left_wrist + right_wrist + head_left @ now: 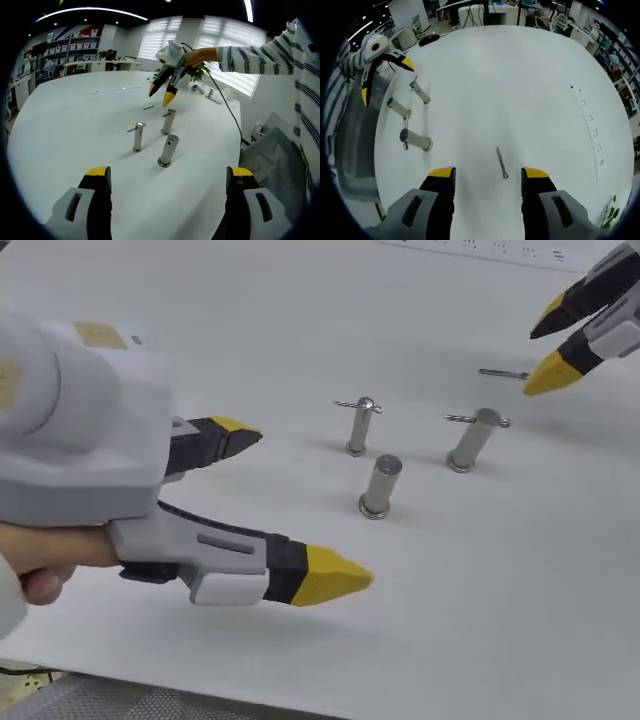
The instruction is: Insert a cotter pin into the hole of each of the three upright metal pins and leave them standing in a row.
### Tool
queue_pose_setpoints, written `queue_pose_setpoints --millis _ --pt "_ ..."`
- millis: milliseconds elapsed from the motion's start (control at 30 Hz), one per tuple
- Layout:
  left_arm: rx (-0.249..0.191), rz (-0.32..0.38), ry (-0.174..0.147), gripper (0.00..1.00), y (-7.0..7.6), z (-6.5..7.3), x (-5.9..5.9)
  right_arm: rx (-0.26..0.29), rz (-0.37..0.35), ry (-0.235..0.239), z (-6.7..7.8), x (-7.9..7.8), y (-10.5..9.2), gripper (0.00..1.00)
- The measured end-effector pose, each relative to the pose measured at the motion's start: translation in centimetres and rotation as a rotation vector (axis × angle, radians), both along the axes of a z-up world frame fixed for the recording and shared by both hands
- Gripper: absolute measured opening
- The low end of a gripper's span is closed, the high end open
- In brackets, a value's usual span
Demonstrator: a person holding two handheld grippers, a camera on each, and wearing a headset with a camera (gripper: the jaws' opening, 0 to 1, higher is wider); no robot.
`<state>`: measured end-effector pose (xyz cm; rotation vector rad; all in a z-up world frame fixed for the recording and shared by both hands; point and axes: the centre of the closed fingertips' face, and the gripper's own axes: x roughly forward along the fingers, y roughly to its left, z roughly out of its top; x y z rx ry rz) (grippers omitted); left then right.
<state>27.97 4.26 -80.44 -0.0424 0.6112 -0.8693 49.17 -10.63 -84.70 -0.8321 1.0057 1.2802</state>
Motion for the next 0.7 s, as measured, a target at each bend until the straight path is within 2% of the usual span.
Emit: queue_pose_setpoints --millis 100,233,367,500,633,700 --pt "-0.008 0.005 0.005 0.94 -0.1 -0.1 0.1 -0.038 0.023 0.011 -0.8 0.0 -0.3 0.5" --pt "-0.01 0.008 0.011 0.93 -0.2 -0.2 -0.1 -0.061 0.03 0.017 -1.6 -0.1 -0.3 0.44" --pt "-0.013 0.013 0.017 0.92 0.3 -0.4 0.0 -0.094 0.055 0.022 -2.5 -0.3 -0.4 0.4" --pt "-0.016 0.016 0.015 0.91 0.3 -0.3 0.0 -0.113 0.064 0.02 -2.8 -0.2 -0.5 0.34" --pt "-0.018 0.022 0.022 0.91 0.2 -0.3 0.0 -0.133 0.09 -0.006 -2.8 0.1 -0.6 0.3" --pt "-0.015 0.022 0.023 0.9 0.2 -0.4 0.0 -0.147 0.107 -0.034 -2.8 0.2 -0.6 0.27"
